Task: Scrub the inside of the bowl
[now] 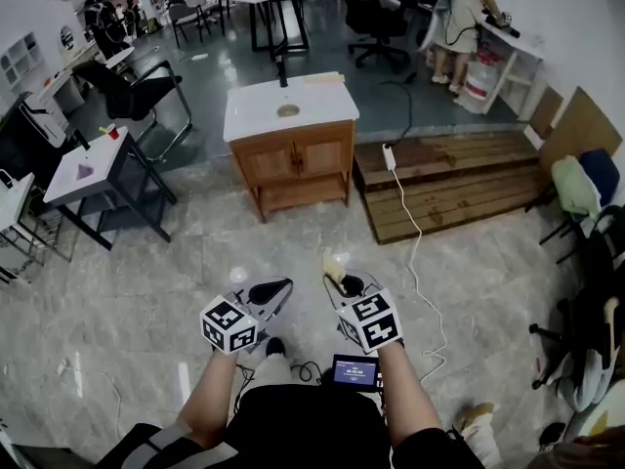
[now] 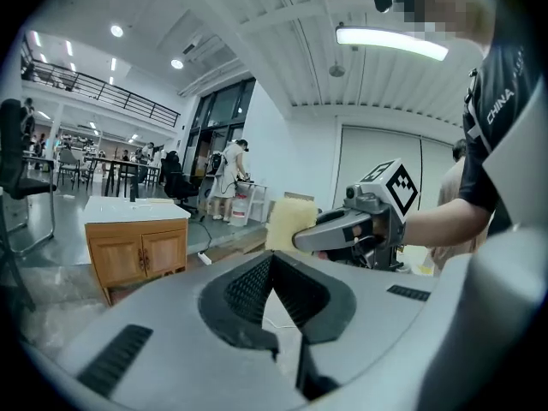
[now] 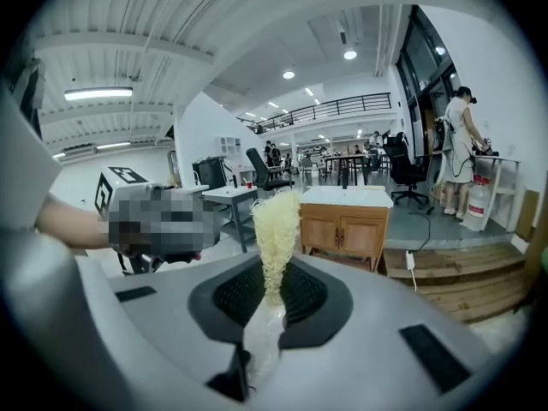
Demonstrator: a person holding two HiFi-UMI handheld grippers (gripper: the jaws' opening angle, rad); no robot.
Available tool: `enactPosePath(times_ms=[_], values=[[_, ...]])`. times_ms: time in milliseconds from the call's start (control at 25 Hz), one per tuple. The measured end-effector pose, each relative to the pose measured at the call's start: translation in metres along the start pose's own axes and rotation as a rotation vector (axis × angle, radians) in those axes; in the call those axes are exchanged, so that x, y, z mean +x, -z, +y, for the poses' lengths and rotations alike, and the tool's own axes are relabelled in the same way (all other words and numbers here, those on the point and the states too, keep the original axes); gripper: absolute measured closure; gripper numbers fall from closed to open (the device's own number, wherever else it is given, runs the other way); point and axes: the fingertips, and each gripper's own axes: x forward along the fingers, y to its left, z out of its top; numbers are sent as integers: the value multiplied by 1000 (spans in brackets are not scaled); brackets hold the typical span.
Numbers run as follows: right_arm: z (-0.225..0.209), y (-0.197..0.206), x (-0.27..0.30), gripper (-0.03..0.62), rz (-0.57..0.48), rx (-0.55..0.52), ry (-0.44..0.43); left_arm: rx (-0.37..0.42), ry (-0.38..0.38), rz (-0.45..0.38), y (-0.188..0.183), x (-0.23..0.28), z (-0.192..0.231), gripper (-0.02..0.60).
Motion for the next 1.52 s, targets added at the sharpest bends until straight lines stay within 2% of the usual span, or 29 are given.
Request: enactPosePath(times_ms=[120,280,560,880,1120,1280,1520], values=[[4,0,-1,554,1,-3,-12,-7,3,-33,-5,-3,-1,578],[7,-1,1,554,2,-13,-23,1,-14,-31,-3,-4,2,578],[6,-3,3,554,0,-17,-26,1,6,-59,-9,-3,2,578],[5,-2,13,554,1,-68,-65,-15,-12,-71,-13,2,12,578],[-12,-10,42,554,7,-83,-70,-26,-11,-70,-13,19,43,578],[-29,-25,69,554,21,-113,-66,-52,-7,-85,-19,37,80,578],[-69,-60,126,554,34,-117,-45,-46,45,-76,-35,75,142,578]])
